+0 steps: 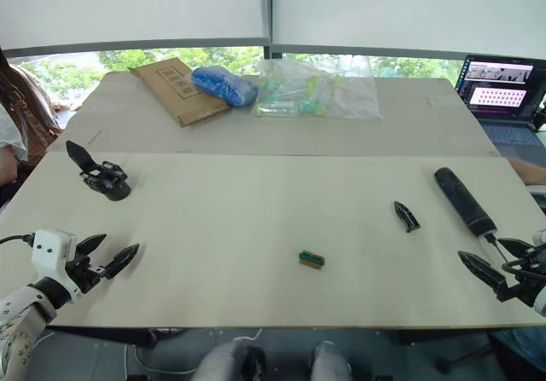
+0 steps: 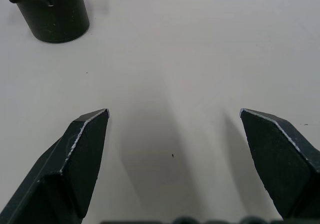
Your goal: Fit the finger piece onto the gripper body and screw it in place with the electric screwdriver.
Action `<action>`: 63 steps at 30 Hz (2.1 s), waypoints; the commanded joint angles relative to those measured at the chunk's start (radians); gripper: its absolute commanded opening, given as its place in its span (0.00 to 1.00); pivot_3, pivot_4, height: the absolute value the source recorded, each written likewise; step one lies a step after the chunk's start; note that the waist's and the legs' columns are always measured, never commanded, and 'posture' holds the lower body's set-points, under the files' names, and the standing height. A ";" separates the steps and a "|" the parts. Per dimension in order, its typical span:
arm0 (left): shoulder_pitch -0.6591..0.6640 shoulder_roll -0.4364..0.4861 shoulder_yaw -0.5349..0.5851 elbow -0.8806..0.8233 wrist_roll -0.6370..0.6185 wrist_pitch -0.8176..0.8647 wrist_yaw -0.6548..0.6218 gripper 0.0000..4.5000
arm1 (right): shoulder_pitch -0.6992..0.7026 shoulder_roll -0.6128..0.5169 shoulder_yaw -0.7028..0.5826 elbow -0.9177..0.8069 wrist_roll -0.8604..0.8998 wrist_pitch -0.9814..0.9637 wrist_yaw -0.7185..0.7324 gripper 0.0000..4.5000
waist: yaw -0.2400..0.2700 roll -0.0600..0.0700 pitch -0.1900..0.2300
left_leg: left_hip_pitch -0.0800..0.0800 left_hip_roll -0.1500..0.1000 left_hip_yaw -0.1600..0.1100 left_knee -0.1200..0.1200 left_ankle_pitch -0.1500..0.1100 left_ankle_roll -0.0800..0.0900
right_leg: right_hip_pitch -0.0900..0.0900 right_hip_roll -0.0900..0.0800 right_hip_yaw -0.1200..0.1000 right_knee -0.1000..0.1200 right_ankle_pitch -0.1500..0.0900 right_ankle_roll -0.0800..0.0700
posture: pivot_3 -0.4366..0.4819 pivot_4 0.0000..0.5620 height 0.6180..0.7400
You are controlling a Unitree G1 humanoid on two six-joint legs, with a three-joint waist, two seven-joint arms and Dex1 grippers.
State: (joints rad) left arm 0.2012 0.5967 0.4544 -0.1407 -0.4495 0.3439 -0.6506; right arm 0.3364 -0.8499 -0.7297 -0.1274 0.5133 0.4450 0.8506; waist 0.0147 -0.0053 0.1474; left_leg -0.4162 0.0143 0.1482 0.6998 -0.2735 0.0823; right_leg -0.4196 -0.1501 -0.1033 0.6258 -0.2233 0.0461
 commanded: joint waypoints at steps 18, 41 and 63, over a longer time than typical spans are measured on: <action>-0.496 0.083 -0.061 0.672 0.179 -0.279 0.048 0.99 | -0.529 -0.069 0.495 -0.334 0.204 0.095 0.189 1.00 | 0.005 -0.004 0.002 | -0.005 0.000 -0.001 0.003 0.004 0.003 | -0.002 0.001 -0.004 0.000 0.003 0.000 | 0.48 0.27 0.93; -0.710 -0.064 -0.392 0.614 0.188 -0.409 -0.374 0.53 | -0.379 0.017 0.394 -0.448 0.181 0.107 0.031 1.00 | 0.013 -0.008 0.003 | -0.012 -0.002 0.000 0.009 0.006 0.007 | 0.000 0.001 -0.013 0.000 0.004 0.002 | 0.48 0.27 0.93; -1.097 -0.490 -0.713 1.089 0.414 -0.516 -0.446 0.76 | 0.002 0.154 0.250 -0.665 0.112 0.067 -0.166 1.00 | 0.013 -0.009 0.004 | -0.016 -0.001 -0.003 0.015 0.005 0.013 | -0.001 0.002 -0.015 0.001 0.005 0.003 | 0.48 0.27 0.93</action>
State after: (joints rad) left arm -0.8812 0.1084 -0.2748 0.9384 -0.0385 -0.1595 -1.1017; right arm 0.3334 -0.6979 -0.4454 -0.7548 0.6285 0.5401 0.6941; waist 0.0276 -0.0145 0.1511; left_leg -0.4324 0.0132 0.1452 0.7150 -0.2691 0.0963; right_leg -0.4202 -0.1486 -0.1178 0.6272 -0.2184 0.0492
